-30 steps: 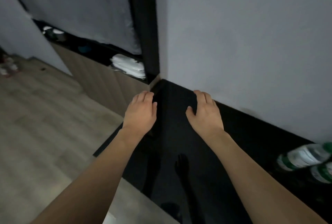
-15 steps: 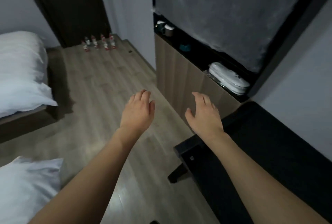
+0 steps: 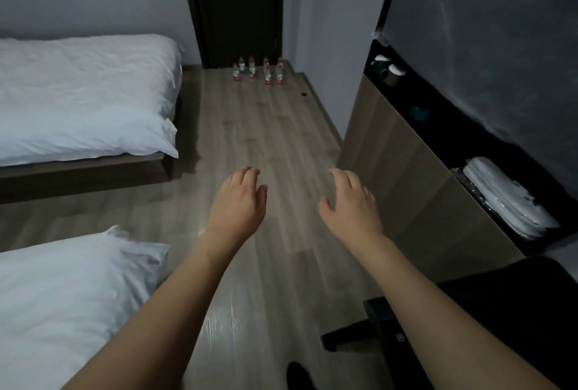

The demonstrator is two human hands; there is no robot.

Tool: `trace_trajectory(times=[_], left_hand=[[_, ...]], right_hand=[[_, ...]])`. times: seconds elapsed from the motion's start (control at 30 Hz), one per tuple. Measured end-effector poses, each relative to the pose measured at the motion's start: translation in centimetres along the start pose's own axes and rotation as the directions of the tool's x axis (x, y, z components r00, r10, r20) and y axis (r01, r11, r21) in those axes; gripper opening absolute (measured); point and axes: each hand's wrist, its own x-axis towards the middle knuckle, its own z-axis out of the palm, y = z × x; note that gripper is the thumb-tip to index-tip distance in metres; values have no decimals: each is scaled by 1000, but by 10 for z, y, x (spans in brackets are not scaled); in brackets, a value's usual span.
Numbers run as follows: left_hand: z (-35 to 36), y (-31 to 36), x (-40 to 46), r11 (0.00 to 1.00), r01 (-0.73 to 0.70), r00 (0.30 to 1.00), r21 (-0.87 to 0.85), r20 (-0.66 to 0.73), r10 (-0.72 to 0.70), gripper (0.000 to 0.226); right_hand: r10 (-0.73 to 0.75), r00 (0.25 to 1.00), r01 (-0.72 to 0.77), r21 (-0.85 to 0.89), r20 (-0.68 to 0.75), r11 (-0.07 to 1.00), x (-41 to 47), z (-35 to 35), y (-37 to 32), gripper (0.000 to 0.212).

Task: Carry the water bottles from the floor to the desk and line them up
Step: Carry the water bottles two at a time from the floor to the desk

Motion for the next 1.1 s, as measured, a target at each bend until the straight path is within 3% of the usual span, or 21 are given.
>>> trace_trajectory(times=[0.27, 0.6, 1.1], left_hand=[[22, -25, 89, 999, 33, 999, 2, 3, -33, 38], [37, -31, 242, 991, 19, 1000, 135, 8, -20, 41], [42, -102, 442, 988, 10, 999, 155, -48, -2, 42]], right_hand=[[-10, 999, 9, 29, 47, 1000, 96, 35, 2, 60], [-55, 993, 44, 103, 106, 994, 262, 46, 26, 61], [-93, 988, 74, 154, 122, 985, 473, 88, -8, 59]])
